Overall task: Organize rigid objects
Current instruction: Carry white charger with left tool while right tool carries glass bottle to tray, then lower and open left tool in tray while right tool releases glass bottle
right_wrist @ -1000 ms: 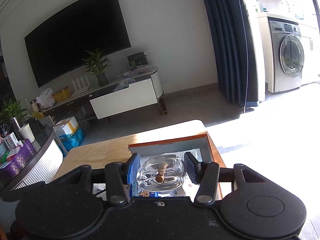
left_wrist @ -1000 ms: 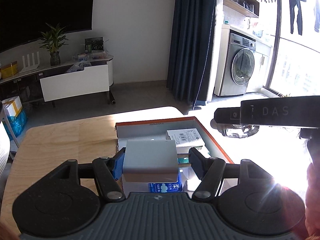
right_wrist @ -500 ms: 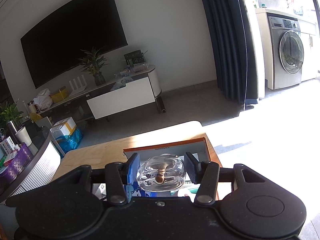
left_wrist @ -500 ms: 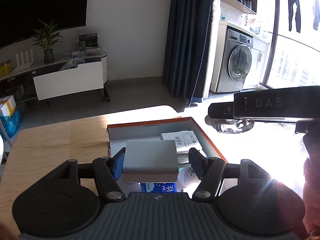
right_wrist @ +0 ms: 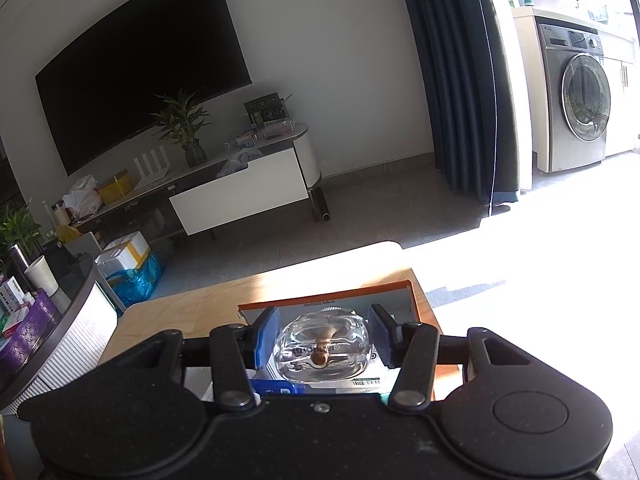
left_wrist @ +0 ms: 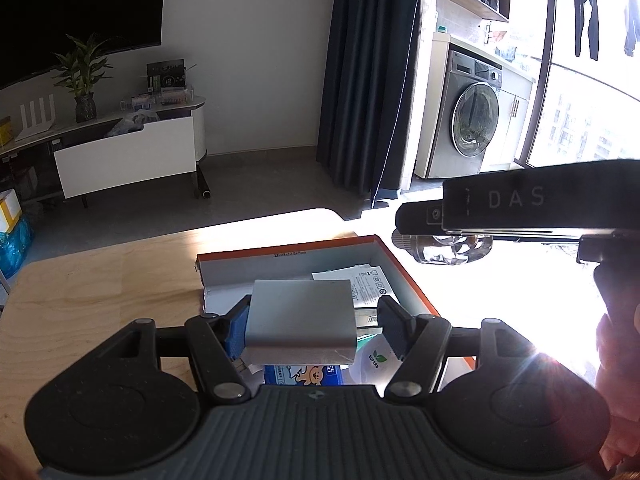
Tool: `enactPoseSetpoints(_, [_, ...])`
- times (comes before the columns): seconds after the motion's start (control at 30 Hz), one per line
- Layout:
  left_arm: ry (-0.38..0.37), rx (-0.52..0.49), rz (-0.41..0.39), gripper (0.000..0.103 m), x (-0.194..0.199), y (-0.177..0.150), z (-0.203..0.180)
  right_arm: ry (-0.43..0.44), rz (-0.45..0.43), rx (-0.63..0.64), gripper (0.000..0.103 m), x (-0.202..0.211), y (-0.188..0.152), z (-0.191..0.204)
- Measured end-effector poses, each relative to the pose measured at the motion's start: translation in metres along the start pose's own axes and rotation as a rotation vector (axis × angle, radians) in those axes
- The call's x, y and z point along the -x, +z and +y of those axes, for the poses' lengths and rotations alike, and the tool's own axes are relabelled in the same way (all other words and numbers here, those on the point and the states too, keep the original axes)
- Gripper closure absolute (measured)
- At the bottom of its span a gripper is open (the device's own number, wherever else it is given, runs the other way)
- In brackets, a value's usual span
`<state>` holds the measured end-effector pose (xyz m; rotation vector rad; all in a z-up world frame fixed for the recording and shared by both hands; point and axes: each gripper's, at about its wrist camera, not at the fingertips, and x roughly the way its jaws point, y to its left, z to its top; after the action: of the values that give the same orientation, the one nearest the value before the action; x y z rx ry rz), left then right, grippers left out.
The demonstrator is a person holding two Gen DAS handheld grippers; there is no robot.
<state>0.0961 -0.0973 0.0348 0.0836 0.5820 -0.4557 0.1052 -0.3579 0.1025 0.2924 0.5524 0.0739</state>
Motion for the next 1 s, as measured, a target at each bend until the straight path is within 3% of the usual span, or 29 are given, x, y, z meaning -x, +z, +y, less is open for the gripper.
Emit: enactPoseSetpoints(1.0, [-0.044, 0.015, 0.064, 0.037, -0.036, 0.004, -0.003, 0.012, 0.084, 0.000, 0.043, -0.055, 0.012, -0.007])
